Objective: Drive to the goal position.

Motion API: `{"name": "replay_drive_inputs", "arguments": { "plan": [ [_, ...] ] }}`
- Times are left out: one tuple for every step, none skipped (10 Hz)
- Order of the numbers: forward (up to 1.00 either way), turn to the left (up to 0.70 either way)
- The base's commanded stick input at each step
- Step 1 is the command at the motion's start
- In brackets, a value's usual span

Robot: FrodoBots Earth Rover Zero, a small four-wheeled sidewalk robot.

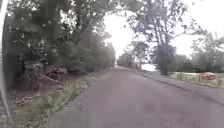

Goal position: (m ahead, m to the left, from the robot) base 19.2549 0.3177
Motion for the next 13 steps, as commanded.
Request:
{"name": "replay_drive_inputs", "arguments": {
  "plan": [
    [0.7, 0.01],
    [0.7, 0.01],
    [0.7, 0.01],
    [0.7, 0.01],
    [0.7, 0.01],
    [0.7, 0.01],
    [0.7, 0.01],
    [0.7, 0.01],
    [0.7, 0.01],
    [0.7, 0.01],
    [0.7, 0.01],
    [0.7, 0.01],
    [0.7, 0.01]
  ]
}}
